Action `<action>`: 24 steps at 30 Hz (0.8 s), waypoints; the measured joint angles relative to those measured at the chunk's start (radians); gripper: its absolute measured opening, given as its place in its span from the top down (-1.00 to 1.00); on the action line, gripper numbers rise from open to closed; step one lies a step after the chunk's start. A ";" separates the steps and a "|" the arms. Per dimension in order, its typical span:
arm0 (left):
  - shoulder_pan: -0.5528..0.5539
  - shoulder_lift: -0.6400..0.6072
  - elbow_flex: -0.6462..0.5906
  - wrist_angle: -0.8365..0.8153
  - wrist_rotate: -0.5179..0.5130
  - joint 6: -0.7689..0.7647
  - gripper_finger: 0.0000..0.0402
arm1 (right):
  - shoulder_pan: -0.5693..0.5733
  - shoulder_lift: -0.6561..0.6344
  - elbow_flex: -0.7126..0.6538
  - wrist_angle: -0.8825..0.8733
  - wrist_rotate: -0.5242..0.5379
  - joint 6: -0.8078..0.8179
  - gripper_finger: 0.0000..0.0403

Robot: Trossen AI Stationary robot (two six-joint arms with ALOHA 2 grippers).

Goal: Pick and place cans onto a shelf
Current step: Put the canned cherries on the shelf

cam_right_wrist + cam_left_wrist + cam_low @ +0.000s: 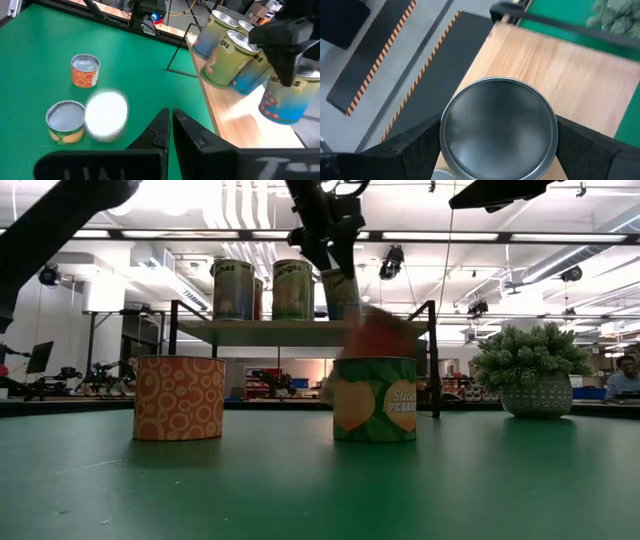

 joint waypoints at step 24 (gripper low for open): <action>-0.679 -0.100 -0.006 -0.385 -0.483 -0.302 -0.57 | 0.000 0.000 -0.013 -0.053 0.000 0.115 0.96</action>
